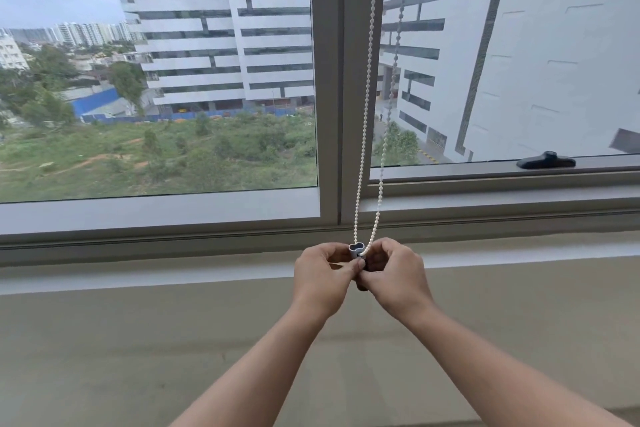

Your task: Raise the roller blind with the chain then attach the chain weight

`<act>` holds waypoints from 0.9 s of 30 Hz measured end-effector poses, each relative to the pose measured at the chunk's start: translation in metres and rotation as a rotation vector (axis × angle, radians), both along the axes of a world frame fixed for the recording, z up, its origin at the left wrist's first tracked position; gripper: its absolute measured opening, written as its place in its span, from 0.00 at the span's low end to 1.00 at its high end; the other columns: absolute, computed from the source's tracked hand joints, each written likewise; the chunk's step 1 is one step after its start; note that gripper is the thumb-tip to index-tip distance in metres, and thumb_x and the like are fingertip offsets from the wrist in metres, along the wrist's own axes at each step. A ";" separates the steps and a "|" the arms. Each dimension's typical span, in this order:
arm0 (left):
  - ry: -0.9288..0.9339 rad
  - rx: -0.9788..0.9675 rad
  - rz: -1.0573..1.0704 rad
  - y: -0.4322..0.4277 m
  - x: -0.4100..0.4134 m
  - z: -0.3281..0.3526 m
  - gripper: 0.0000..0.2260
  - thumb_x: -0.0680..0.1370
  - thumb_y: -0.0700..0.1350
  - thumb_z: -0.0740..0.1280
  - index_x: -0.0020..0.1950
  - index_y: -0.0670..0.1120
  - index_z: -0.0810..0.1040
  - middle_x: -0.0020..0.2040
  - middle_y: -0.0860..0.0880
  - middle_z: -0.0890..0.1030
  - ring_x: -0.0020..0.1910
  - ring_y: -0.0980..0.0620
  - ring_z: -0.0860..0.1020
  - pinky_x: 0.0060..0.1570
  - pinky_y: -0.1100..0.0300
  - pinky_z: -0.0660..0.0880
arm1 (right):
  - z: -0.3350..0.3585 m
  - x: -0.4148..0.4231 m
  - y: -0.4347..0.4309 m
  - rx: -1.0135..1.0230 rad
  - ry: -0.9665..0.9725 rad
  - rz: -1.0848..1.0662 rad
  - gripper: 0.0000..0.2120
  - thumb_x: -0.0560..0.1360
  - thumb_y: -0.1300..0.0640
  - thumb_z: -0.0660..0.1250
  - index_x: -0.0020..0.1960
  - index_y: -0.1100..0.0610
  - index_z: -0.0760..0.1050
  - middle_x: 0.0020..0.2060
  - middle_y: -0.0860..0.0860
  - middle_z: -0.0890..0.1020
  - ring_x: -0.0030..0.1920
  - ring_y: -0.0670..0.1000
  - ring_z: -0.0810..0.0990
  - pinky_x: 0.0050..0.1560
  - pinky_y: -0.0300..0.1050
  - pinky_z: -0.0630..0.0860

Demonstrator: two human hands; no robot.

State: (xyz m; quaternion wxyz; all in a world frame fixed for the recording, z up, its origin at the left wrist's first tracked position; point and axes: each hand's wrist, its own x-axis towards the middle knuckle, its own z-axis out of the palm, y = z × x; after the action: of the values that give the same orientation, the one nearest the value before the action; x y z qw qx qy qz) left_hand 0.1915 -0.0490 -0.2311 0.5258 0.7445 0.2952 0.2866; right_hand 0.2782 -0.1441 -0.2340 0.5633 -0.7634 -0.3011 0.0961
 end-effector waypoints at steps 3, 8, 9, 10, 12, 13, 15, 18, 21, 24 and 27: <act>0.057 0.002 0.009 0.005 0.007 -0.011 0.06 0.71 0.42 0.76 0.47 0.48 0.86 0.39 0.52 0.87 0.34 0.58 0.83 0.40 0.60 0.79 | -0.006 0.004 0.005 -0.037 0.008 -0.006 0.08 0.62 0.60 0.74 0.37 0.54 0.77 0.30 0.53 0.85 0.30 0.53 0.84 0.36 0.55 0.82; 0.080 0.034 0.030 0.007 0.016 -0.015 0.07 0.73 0.42 0.75 0.49 0.51 0.85 0.44 0.56 0.86 0.38 0.56 0.83 0.42 0.63 0.78 | -0.014 0.010 0.013 -0.075 -0.006 -0.049 0.08 0.60 0.57 0.74 0.37 0.52 0.76 0.31 0.49 0.84 0.35 0.51 0.85 0.38 0.52 0.83; 0.087 0.047 0.029 0.007 0.016 -0.014 0.07 0.73 0.43 0.75 0.49 0.52 0.85 0.44 0.57 0.86 0.38 0.58 0.82 0.43 0.64 0.77 | -0.015 0.012 0.015 -0.082 -0.008 -0.051 0.08 0.60 0.57 0.74 0.37 0.52 0.76 0.32 0.49 0.84 0.35 0.51 0.85 0.39 0.51 0.83; 0.090 0.056 0.024 0.008 0.016 -0.014 0.07 0.73 0.43 0.74 0.48 0.53 0.85 0.44 0.57 0.86 0.38 0.59 0.83 0.43 0.64 0.78 | -0.015 0.012 0.016 -0.095 -0.014 -0.054 0.09 0.61 0.58 0.74 0.38 0.52 0.76 0.32 0.49 0.84 0.35 0.50 0.85 0.39 0.51 0.83; 0.097 0.073 0.016 0.009 0.016 -0.014 0.07 0.73 0.43 0.74 0.47 0.55 0.85 0.44 0.57 0.86 0.39 0.59 0.83 0.46 0.61 0.79 | -0.015 0.013 0.017 -0.120 -0.027 -0.064 0.09 0.62 0.59 0.75 0.38 0.53 0.76 0.32 0.49 0.84 0.36 0.49 0.84 0.40 0.49 0.82; 0.102 0.079 0.014 0.009 0.017 -0.014 0.07 0.73 0.43 0.74 0.47 0.55 0.85 0.44 0.57 0.86 0.39 0.59 0.84 0.48 0.60 0.80 | -0.015 0.014 0.017 -0.122 -0.031 -0.067 0.09 0.61 0.59 0.75 0.38 0.53 0.76 0.32 0.48 0.84 0.36 0.49 0.84 0.40 0.49 0.82; 0.110 0.083 0.017 0.009 0.017 -0.015 0.06 0.73 0.44 0.73 0.48 0.54 0.85 0.45 0.57 0.86 0.39 0.59 0.84 0.49 0.58 0.80 | -0.016 0.015 0.017 -0.122 -0.036 -0.071 0.09 0.61 0.59 0.74 0.38 0.53 0.76 0.32 0.48 0.84 0.36 0.49 0.84 0.40 0.50 0.82; 0.115 0.077 0.010 0.012 0.019 -0.017 0.06 0.73 0.45 0.73 0.49 0.54 0.85 0.45 0.57 0.86 0.39 0.59 0.84 0.50 0.56 0.81 | -0.019 0.017 0.018 -0.115 -0.032 -0.072 0.09 0.61 0.59 0.74 0.38 0.53 0.76 0.32 0.48 0.84 0.36 0.49 0.84 0.40 0.50 0.82; 0.122 0.067 0.003 0.014 0.019 -0.017 0.06 0.73 0.45 0.74 0.49 0.53 0.85 0.45 0.57 0.86 0.40 0.58 0.84 0.51 0.54 0.81 | -0.021 0.016 0.018 -0.113 -0.031 -0.077 0.09 0.62 0.59 0.74 0.39 0.52 0.76 0.33 0.48 0.84 0.37 0.47 0.84 0.41 0.50 0.82; 0.133 0.021 0.012 0.017 0.020 -0.018 0.10 0.71 0.45 0.75 0.52 0.52 0.84 0.46 0.56 0.86 0.44 0.56 0.84 0.53 0.52 0.80 | -0.022 0.016 0.018 -0.126 -0.021 -0.061 0.14 0.61 0.54 0.76 0.43 0.50 0.75 0.37 0.46 0.84 0.38 0.44 0.84 0.40 0.45 0.81; 0.200 -0.016 -0.013 0.020 0.016 -0.022 0.22 0.69 0.47 0.77 0.62 0.50 0.79 0.50 0.55 0.84 0.50 0.53 0.83 0.55 0.52 0.79 | -0.024 0.012 0.018 -0.161 0.005 -0.033 0.19 0.59 0.52 0.76 0.47 0.49 0.74 0.40 0.44 0.83 0.41 0.44 0.82 0.42 0.45 0.80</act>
State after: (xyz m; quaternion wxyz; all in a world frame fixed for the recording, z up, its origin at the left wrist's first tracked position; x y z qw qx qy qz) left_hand 0.2076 -0.0290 -0.2530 0.5012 0.7672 0.3438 0.2050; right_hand 0.2897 -0.1264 -0.2582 0.5023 -0.8108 -0.2783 0.1129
